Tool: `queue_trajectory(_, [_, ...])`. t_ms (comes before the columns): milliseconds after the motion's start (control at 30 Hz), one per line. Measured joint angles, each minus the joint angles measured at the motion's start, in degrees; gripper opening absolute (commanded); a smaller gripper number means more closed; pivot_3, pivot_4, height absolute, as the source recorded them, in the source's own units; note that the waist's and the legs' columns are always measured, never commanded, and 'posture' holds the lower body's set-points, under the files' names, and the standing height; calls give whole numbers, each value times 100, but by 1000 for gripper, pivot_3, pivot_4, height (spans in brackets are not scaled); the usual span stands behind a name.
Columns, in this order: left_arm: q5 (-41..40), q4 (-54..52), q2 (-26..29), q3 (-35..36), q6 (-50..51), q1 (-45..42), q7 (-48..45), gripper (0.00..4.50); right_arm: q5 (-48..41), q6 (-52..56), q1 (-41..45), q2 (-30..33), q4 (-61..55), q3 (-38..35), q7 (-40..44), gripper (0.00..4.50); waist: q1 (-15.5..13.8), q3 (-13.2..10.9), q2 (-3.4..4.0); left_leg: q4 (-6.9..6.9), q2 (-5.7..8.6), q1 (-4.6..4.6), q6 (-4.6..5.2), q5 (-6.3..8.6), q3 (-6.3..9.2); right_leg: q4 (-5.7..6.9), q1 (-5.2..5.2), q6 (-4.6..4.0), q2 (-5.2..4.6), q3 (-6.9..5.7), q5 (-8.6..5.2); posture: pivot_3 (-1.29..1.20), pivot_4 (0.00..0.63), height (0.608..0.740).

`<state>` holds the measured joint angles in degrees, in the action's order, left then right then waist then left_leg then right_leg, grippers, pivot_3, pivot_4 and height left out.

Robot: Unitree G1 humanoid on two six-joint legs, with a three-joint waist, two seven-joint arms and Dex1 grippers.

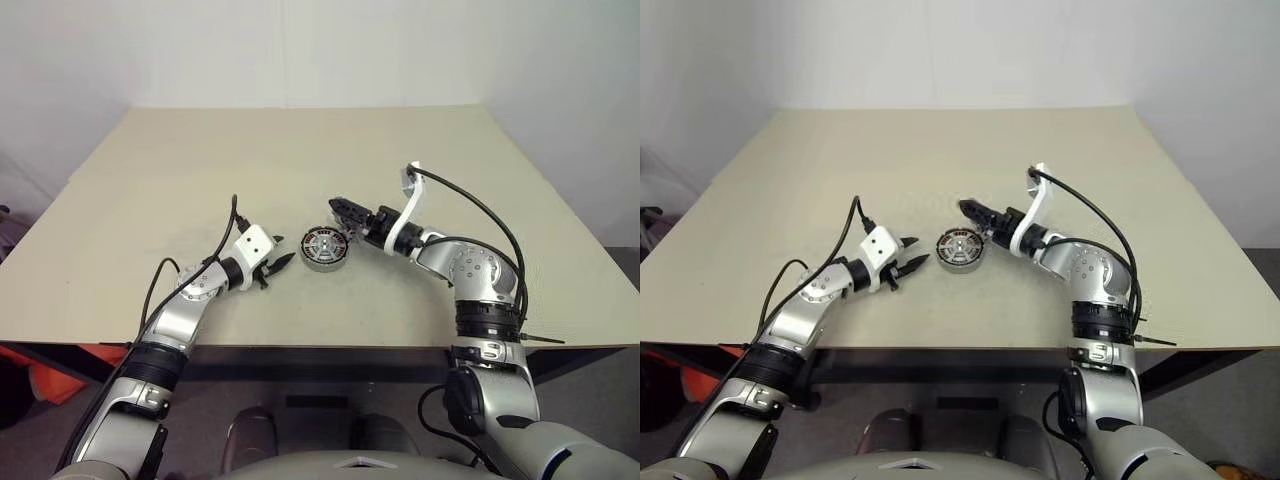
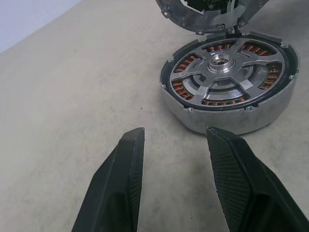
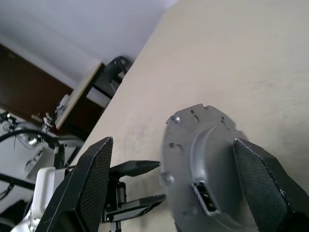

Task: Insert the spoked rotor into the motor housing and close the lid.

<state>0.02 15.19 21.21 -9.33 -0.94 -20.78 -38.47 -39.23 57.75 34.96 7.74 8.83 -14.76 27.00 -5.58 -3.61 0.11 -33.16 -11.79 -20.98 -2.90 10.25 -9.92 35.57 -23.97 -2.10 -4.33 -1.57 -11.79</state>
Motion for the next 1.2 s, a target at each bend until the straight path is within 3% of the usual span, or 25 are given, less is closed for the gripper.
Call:
queue_trajectory(433, [-9, 0, 207, 242, 1, 71, 101, 2138, 141, -241, -35, 128, -11, 472, 115, 4470, 0, 0, 0, 0, 0, -1, 0, 0, 0, 0, 0, 0, 1, 0, 0, 0, 0, 740])
queue_trajectory(633, [-23, 0, 184, 273, 33, 75, 144, 2138, 1313, -1628, -281, 557, 14, 1603, 504, 4470, -5, 0, 0, -1, 0, -3, 0, 0, 1, -2, -1, 1, 1, 0, 0, 0, 0, 740])
queue_trajectory(767, [-58, -3, 74, 281, 99, 77, 150, 2138, 2262, -2864, -260, 663, 626, 2224, 587, 4470, 3, 0, -2, -2, 0, -3, 0, 0, 1, -1, -1, 1, 2, -1, 0, 0, 0, 740])
queue_trajectory(933, [-58, -11, 72, 281, 113, 78, 148, 2138, 2692, -3521, -129, 594, 1256, 2343, 714, 4470, 11, 0, -2, -3, 0, -7, 7, 4, 1, -2, -2, 0, 2, 0, 0, 0, 0, 740])
queue_trajectory(1200, [-56, -19, 106, 283, 118, 113, 147, 2138, 2888, -3729, -70, 484, 1287, 2351, 938, 4470, 11, 0, -2, -7, 0, -8, 10, 6, 1, 0, -2, -1, 3, 0, 1, 0, 0, 740])
